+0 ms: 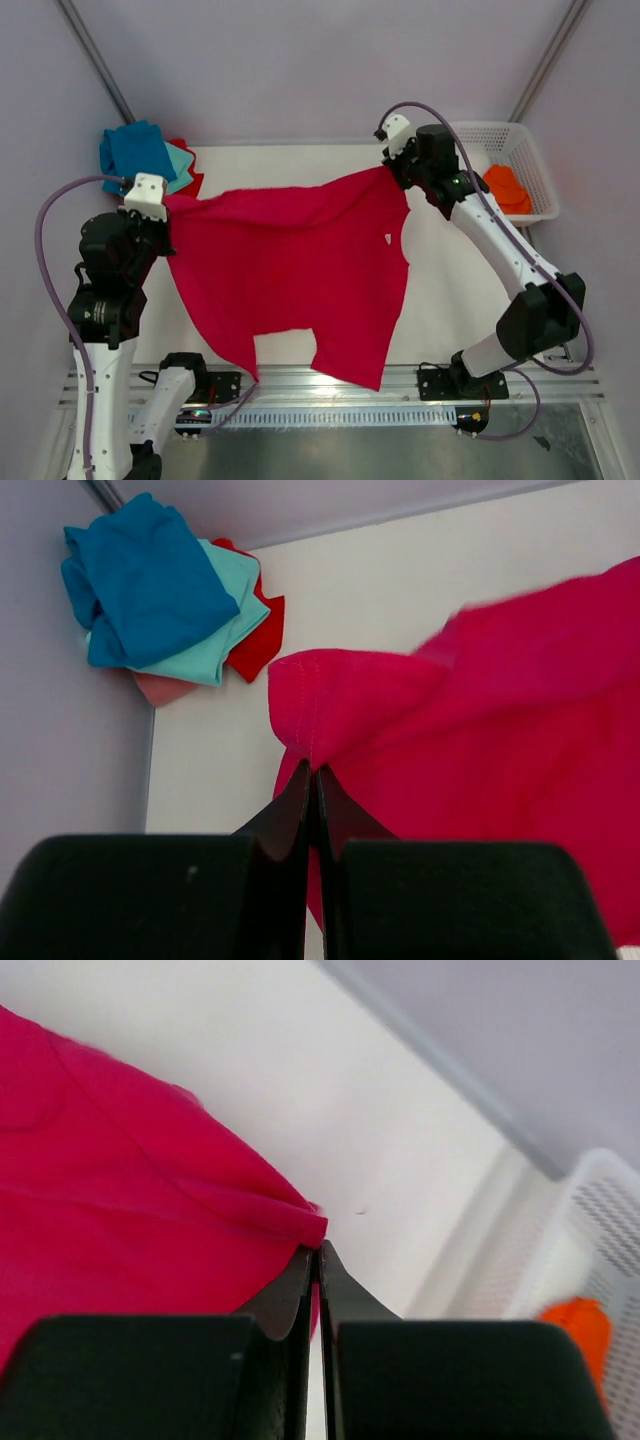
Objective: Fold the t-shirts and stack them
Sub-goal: Fold the tshirt
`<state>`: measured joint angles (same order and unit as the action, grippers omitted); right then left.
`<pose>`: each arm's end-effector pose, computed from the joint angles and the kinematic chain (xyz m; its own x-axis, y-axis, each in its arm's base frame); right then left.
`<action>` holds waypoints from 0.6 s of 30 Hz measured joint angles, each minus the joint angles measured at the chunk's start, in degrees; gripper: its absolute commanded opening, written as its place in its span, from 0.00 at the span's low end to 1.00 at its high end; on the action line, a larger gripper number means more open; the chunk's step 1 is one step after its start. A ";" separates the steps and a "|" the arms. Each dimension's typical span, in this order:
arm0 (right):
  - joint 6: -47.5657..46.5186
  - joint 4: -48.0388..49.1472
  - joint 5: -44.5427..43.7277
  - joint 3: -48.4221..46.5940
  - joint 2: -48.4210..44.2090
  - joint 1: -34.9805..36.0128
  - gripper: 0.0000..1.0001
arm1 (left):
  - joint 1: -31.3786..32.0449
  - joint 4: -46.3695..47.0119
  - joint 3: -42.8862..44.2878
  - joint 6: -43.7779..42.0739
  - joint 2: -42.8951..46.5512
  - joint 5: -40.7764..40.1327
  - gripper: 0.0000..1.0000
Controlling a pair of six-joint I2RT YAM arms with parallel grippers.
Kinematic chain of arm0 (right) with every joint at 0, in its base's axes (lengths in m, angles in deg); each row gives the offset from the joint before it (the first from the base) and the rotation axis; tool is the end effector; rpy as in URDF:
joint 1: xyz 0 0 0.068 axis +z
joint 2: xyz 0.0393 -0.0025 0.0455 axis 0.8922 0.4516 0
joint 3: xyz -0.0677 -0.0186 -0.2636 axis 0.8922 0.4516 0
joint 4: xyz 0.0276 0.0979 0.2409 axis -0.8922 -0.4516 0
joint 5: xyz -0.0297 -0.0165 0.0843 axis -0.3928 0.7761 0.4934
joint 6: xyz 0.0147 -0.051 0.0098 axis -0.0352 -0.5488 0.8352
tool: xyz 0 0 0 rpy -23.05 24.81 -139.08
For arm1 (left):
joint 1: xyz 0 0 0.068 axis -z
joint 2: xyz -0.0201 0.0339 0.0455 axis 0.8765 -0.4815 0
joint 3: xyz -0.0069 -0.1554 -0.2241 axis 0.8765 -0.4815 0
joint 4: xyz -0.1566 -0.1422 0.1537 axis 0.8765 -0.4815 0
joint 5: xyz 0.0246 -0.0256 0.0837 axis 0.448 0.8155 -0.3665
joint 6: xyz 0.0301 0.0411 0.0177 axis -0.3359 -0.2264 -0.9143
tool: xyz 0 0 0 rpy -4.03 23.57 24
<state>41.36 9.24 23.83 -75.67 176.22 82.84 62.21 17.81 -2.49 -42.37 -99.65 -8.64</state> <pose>0.3382 0.1261 0.3508 -0.2502 -0.5365 -0.8060 -0.6043 0.7369 -0.3029 0.1202 -0.0033 0.4220 -0.2628 0.1441 -0.9540 0.0891 0.9882 0.1247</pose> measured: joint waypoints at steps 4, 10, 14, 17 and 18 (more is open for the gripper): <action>-0.44 3.32 -7.15 3.58 -8.79 0.24 0.03 | 0.00 1.73 0.46 -0.07 -2.67 -1.62 0.00; -2.38 3.56 -13.70 4.70 -17.68 1.09 0.03 | 0.00 5.68 2.69 -1.01 -6.69 -3.61 0.00; -4.13 3.04 -17.79 4.63 -21.40 1.11 0.03 | 0.00 7.89 3.02 -2.03 -8.00 -4.44 0.00; -5.55 2.36 -21.11 4.42 -22.99 1.09 0.03 | 0.00 9.77 3.04 -3.43 -9.01 -4.90 0.00; -6.14 2.29 -22.21 4.39 -23.41 1.11 0.03 | 0.00 10.34 3.06 -3.98 -9.44 -5.03 0.00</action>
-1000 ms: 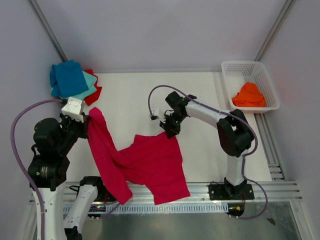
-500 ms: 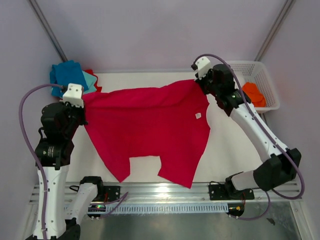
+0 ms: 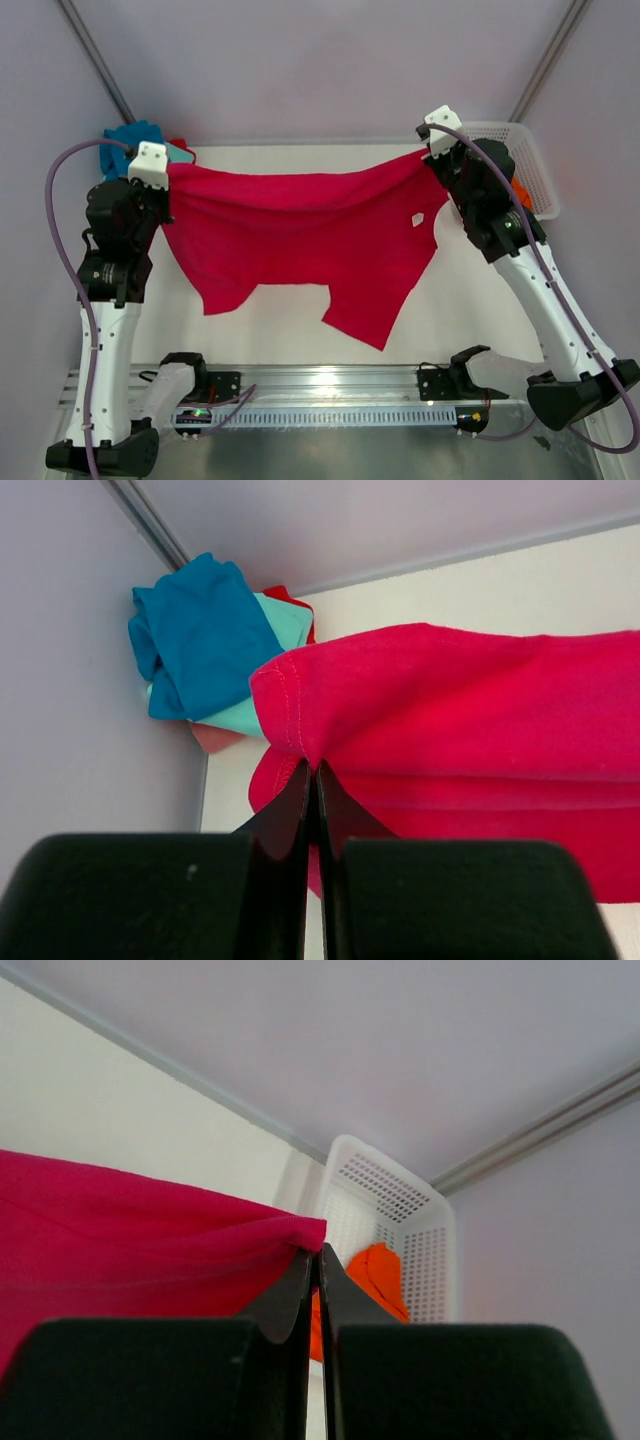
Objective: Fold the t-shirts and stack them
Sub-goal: Fold the tshirt
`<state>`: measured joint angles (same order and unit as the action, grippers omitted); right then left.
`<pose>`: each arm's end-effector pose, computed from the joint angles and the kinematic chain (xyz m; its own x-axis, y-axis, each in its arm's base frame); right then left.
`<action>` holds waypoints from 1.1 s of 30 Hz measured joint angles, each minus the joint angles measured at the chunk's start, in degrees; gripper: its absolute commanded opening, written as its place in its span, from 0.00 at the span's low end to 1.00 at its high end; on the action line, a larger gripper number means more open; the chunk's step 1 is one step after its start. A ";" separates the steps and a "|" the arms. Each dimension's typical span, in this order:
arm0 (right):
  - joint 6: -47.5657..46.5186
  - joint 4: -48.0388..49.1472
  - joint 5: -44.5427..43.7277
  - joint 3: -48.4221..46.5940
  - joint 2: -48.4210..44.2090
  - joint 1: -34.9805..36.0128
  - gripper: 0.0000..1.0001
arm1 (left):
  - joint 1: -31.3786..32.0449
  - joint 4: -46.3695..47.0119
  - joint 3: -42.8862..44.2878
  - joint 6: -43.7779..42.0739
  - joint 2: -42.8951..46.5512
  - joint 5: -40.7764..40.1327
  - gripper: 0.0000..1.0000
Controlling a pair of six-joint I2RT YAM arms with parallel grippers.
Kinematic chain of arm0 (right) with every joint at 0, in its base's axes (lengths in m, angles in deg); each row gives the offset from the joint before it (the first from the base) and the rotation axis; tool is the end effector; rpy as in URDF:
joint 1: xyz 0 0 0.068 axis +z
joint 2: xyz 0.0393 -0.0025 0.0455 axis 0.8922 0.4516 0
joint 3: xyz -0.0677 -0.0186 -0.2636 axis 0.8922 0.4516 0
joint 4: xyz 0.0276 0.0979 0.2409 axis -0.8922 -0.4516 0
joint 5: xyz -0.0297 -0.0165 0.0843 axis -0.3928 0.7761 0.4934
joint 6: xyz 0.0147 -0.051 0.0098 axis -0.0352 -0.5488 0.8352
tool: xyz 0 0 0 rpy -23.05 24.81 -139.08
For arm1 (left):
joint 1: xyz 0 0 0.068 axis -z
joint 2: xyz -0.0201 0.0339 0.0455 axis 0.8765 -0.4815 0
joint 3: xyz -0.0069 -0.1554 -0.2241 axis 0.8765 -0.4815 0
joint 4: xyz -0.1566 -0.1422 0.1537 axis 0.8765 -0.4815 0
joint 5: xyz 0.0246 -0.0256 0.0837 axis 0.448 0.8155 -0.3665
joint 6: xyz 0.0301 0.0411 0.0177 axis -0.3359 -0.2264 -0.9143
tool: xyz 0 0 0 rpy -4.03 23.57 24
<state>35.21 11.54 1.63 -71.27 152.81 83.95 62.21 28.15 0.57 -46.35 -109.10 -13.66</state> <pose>0.2333 0.0791 0.4458 -0.0749 -0.5659 -0.8211 -0.1758 0.8180 -0.5477 0.1704 -0.0010 0.4370 -0.2082 0.2114 -0.9550 0.0100 0.9768 0.2140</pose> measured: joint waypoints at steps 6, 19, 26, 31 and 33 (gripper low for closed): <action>-2.34 -0.50 -4.96 -0.20 -1.75 -0.02 0.03 | 0.00 4.07 -0.11 -2.27 -2.58 -1.79 0.00; -2.01 0.87 -9.31 -2.78 -2.45 -0.22 0.03 | 0.09 16.31 0.87 -0.55 -8.09 -12.52 0.00; -1.81 1.18 -10.08 -9.14 -1.77 -0.22 0.03 | 0.22 20.31 5.35 -0.42 -12.61 -13.03 0.00; -3.19 1.97 -12.15 -9.92 -1.73 -0.15 0.03 | 0.46 22.80 6.86 -0.57 -14.23 -12.41 0.00; -3.39 2.03 -12.68 -9.84 -1.75 -0.33 0.03 | 0.50 23.45 6.93 -0.83 -14.56 -12.17 0.00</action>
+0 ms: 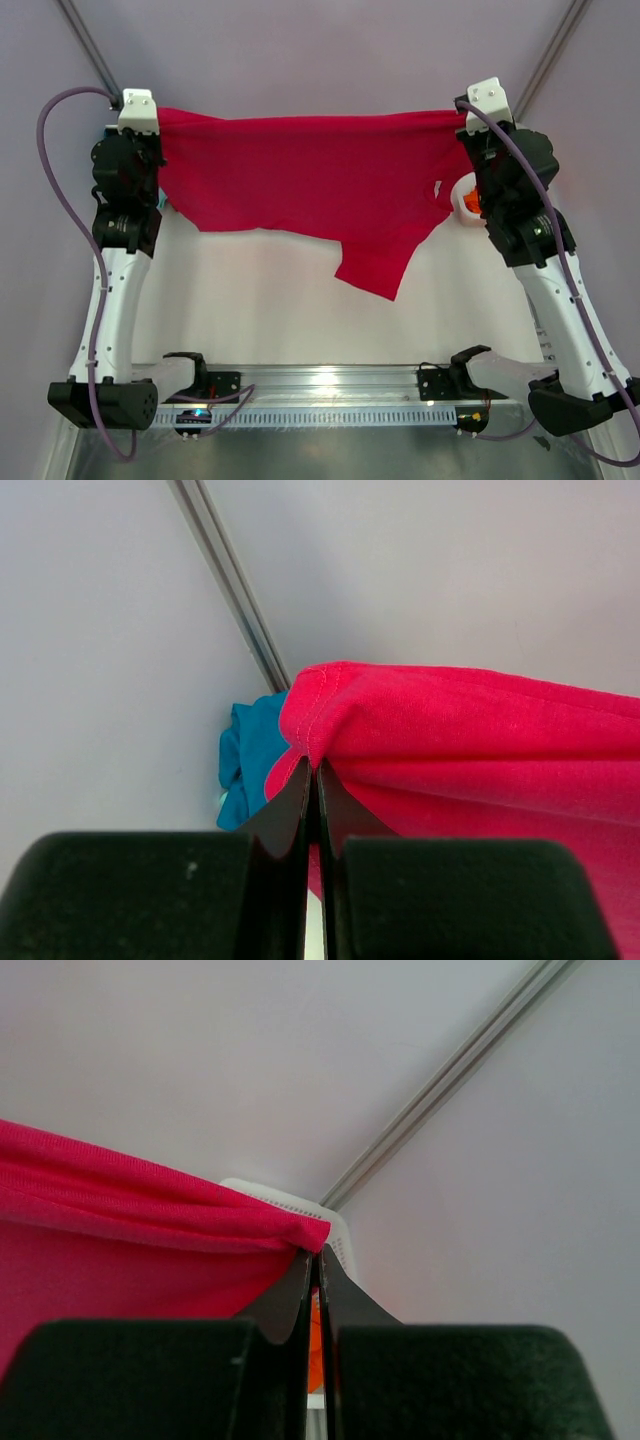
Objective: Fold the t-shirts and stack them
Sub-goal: Fold the tshirt
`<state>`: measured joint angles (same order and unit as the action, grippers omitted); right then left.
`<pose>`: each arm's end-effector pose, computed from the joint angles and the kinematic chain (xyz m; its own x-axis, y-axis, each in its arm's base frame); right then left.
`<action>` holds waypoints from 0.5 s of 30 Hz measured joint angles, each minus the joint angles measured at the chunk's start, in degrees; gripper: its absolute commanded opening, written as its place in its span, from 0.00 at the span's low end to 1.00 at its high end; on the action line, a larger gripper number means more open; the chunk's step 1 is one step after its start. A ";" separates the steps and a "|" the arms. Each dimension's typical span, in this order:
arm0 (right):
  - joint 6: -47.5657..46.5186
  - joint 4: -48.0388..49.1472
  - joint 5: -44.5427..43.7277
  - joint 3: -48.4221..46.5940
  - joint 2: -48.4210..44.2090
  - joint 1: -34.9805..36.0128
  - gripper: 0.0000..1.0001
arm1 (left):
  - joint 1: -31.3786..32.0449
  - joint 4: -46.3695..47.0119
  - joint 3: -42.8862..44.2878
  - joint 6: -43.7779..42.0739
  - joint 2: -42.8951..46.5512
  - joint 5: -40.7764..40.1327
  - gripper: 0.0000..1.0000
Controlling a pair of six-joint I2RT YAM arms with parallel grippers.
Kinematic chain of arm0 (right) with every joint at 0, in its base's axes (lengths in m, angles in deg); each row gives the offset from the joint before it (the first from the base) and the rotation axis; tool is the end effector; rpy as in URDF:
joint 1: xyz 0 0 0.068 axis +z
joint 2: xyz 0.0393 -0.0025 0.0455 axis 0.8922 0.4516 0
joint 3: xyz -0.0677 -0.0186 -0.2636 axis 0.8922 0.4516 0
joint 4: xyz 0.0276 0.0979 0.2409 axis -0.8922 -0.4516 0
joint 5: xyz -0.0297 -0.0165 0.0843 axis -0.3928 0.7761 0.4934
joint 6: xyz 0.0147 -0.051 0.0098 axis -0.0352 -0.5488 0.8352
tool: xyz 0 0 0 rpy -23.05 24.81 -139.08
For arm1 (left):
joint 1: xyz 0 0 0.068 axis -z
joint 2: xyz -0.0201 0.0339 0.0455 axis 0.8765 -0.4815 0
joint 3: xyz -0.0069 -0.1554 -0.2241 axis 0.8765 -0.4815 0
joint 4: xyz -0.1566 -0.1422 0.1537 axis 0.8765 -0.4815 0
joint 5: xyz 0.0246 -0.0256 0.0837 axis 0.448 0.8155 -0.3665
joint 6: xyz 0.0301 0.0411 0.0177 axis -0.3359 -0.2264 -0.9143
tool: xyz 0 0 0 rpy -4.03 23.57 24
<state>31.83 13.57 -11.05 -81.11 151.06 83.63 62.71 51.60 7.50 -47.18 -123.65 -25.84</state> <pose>0.2031 0.0585 0.5113 -0.0121 -0.5440 -0.8390 0.1341 0.8306 -0.5405 0.2452 0.0030 0.4731 0.0149 0.2141 -0.9767 -0.2451 0.9478 0.2041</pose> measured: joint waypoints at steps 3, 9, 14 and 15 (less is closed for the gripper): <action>0.11 0.28 -0.35 1.14 -0.94 -0.70 0.03 | 0.02 0.26 0.00 -0.70 -0.11 0.48 0.00; 0.55 0.35 -0.98 4.15 -5.20 -2.45 0.03 | 0.48 0.24 0.70 -1.25 -0.07 1.33 0.00; 0.46 0.35 -1.73 4.44 -8.81 -3.19 0.03 | 0.55 -0.44 3.28 -1.03 0.79 2.40 0.00; 0.39 0.33 -1.84 4.42 -9.57 -3.19 0.03 | 0.55 -0.72 3.76 -1.01 1.33 2.71 0.00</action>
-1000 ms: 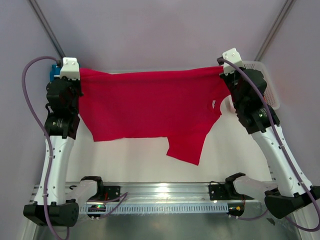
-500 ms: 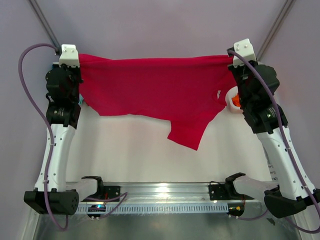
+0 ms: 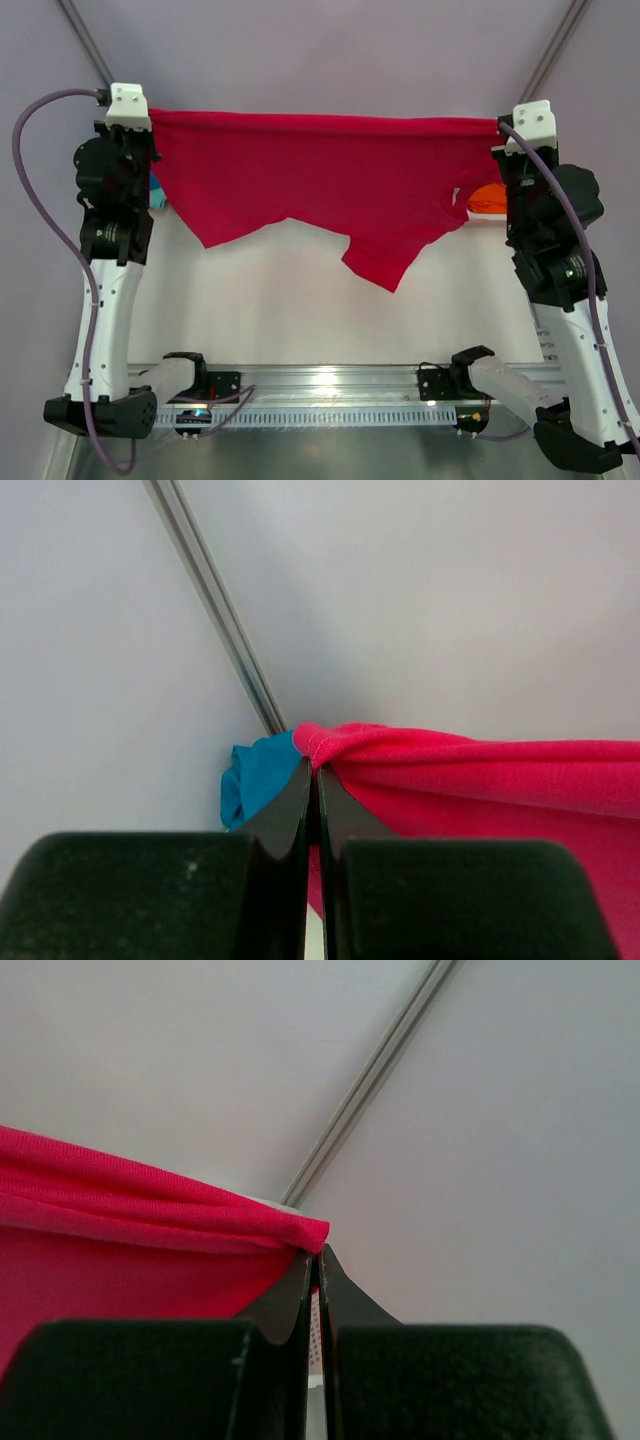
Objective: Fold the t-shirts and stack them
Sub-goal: Fold the tshirt
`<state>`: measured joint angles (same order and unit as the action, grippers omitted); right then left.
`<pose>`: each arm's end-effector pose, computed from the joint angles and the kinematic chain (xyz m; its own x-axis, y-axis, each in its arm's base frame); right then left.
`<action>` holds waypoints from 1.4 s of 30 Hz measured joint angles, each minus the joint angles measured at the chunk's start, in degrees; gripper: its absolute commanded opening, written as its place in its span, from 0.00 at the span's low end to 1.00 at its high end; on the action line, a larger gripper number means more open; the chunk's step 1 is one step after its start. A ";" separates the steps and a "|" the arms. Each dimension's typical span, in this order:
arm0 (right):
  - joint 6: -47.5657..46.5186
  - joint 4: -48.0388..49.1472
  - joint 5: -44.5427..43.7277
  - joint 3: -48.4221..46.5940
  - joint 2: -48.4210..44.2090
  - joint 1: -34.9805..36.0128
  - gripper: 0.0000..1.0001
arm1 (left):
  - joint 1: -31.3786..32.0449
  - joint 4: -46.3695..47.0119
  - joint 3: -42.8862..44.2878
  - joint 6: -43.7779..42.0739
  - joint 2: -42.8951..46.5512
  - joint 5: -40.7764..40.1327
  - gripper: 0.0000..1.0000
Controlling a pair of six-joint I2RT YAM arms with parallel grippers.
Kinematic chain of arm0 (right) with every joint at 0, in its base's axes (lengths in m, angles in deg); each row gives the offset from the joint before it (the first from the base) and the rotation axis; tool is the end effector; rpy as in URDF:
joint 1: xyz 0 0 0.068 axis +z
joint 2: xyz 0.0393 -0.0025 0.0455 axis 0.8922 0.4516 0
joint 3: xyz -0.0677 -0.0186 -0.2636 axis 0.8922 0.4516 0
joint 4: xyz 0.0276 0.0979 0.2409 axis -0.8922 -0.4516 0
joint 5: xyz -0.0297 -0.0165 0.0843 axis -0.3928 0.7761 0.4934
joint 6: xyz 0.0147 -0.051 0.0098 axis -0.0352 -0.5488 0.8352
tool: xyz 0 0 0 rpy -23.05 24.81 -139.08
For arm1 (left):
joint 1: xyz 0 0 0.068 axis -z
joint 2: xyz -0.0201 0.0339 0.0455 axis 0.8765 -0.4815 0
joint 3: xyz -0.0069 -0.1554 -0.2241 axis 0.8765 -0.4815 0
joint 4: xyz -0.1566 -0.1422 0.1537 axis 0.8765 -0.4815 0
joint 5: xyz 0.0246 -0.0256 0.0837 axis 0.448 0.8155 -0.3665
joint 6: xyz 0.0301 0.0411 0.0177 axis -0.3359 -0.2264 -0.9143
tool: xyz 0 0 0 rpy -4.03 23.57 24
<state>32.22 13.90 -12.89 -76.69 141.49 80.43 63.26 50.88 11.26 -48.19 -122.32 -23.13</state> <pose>0.1546 0.0300 0.5162 0.0189 -0.5092 -0.8604 0.2533 0.8349 -0.4886 0.2283 -0.0004 0.4984 0.0978 0.2304 -0.9682 -0.2078 0.9561 0.2065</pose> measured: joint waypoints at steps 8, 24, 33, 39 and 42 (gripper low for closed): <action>0.68 -4.31 -0.22 -4.39 -4.42 -0.07 0.03 | 0.09 -4.87 3.30 1.09 6.43 2.56 0.00; 7.04 -23.50 10.01 -12.17 -22.88 -1.01 0.03 | 0.04 -23.08 2.12 3.08 28.70 8.92 0.00; 9.55 -31.58 15.98 -13.81 -24.68 -1.40 0.03 | -0.42 -32.63 0.52 4.33 30.86 9.75 0.00; 10.95 -31.45 16.15 -8.98 -25.05 -0.74 0.03 | -0.66 -32.63 -4.33 6.16 30.42 10.58 0.00; 10.80 -29.77 13.14 -1.51 -24.76 0.94 0.03 | -0.68 -30.75 -7.52 6.38 28.37 11.21 0.00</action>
<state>43.02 -15.87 0.25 -78.20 116.72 81.37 62.58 20.13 3.74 -41.81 -93.95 -11.92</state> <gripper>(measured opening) 0.037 0.005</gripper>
